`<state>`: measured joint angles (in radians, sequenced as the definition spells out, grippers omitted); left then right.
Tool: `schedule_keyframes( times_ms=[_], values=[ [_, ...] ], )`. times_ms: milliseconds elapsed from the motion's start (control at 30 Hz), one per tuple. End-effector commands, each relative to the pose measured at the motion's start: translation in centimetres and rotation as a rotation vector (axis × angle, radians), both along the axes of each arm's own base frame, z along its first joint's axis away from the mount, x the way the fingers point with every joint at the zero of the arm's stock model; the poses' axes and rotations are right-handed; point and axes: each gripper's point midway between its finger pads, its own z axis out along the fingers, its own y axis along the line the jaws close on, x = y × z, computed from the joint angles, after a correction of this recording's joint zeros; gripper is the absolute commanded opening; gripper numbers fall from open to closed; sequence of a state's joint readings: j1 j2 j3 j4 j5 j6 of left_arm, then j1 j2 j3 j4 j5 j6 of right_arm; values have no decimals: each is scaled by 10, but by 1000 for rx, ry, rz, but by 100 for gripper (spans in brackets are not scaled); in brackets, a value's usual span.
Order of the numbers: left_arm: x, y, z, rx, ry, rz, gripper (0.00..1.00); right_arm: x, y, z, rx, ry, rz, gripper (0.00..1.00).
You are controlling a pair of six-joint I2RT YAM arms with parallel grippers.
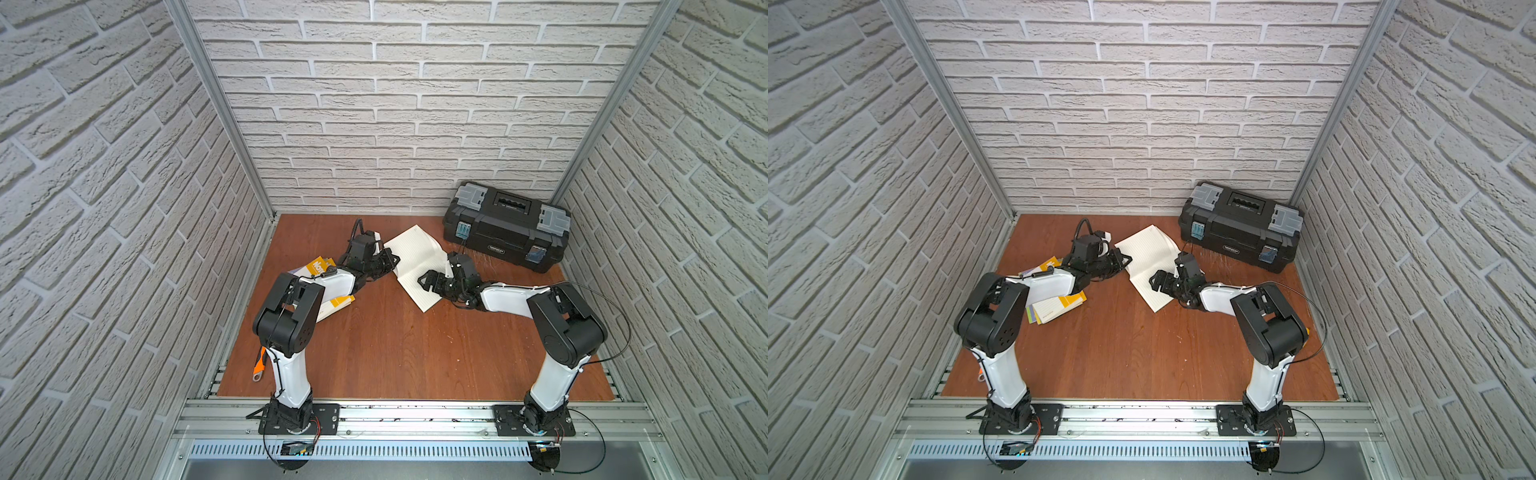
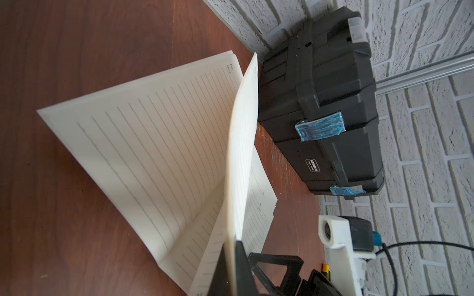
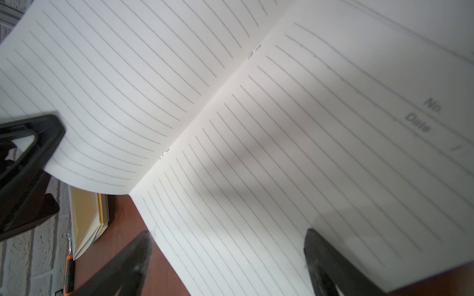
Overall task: Close the notebook
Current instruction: Close the notebook at the center of the board.
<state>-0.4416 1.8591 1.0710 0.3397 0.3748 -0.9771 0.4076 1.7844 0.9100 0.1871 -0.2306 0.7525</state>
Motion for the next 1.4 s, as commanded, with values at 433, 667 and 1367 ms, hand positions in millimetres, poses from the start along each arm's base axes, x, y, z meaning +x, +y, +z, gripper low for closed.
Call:
schedule_keyframes(
  times_ms=[433,667,1367],
  values=[
    [-60,-33,64,210,-260,-107,0,-30,-38,125,-58,-232,6,94],
    [-105,-46,66,377,-350,-165,0,-53,-63,136,-72,-257,-52,94],
    [-175,-64,23,946,-659,-202,0,-84,-127,145,-83,-259,-215,96]
  ],
)
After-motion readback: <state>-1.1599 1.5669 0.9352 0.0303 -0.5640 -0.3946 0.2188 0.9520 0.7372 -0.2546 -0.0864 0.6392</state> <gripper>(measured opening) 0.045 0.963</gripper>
